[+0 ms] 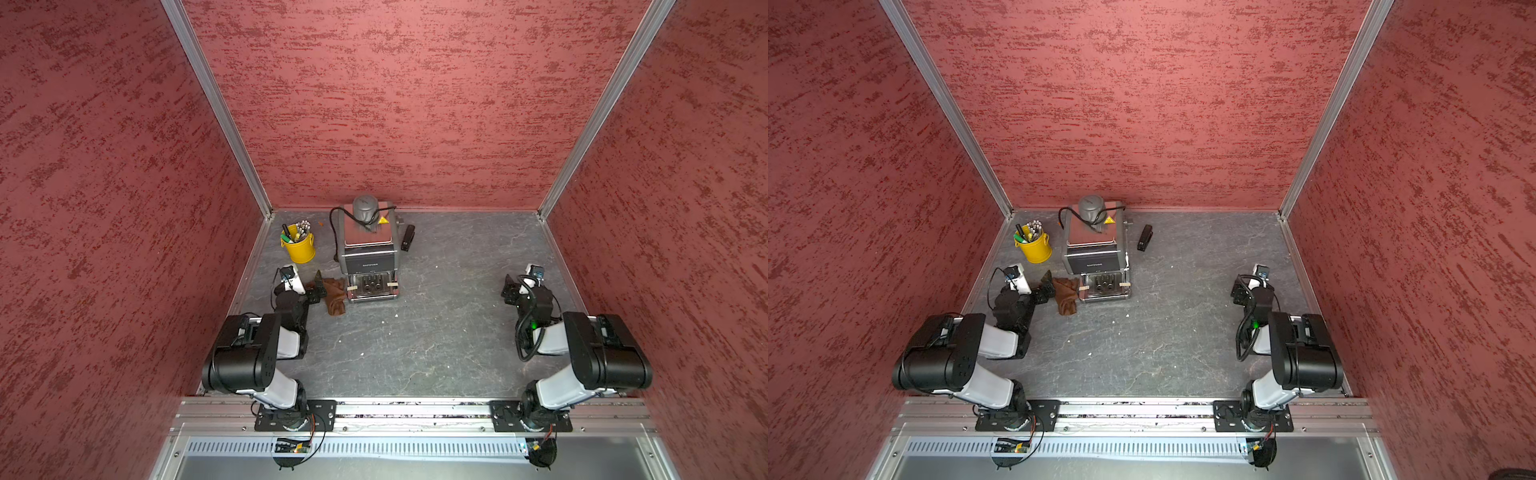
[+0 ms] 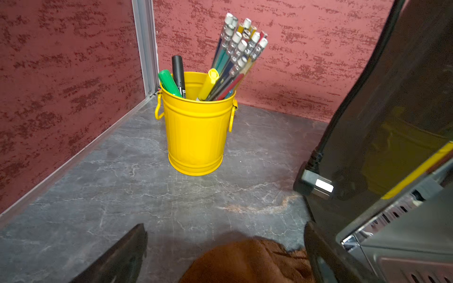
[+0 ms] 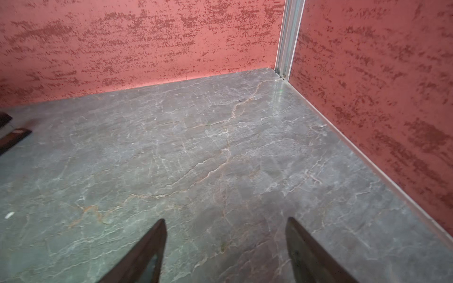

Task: Wipe the surface of a coffee machine
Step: Reset both arms

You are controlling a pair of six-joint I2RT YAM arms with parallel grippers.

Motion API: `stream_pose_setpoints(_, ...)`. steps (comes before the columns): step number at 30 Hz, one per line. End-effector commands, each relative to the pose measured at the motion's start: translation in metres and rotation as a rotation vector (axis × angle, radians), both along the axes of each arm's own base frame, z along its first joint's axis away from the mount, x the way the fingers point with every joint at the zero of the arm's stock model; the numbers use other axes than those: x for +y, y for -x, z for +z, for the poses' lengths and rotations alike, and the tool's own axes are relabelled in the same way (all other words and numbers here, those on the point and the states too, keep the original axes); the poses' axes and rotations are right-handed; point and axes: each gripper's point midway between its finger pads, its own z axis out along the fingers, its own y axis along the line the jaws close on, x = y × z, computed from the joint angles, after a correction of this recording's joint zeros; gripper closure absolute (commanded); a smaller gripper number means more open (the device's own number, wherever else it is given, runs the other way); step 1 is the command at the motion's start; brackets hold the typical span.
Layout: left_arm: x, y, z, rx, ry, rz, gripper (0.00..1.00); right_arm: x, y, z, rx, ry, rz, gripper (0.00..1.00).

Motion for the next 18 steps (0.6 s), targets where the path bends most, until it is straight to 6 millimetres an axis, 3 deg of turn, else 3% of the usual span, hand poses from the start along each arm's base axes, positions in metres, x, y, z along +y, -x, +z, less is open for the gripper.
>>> stream_pose_setpoints(1,0.0006,-0.0169,0.0067,0.031,-0.034,0.025,0.0,0.0035,-0.0104,0.0371,-0.14,0.001,0.025,0.01)
stream_pose_setpoints(18,-0.0049,-0.0223,0.0045,0.056,-0.04,-0.012,0.01,0.0043,-0.0095,0.0381,-0.145,0.007,0.023,0.01)
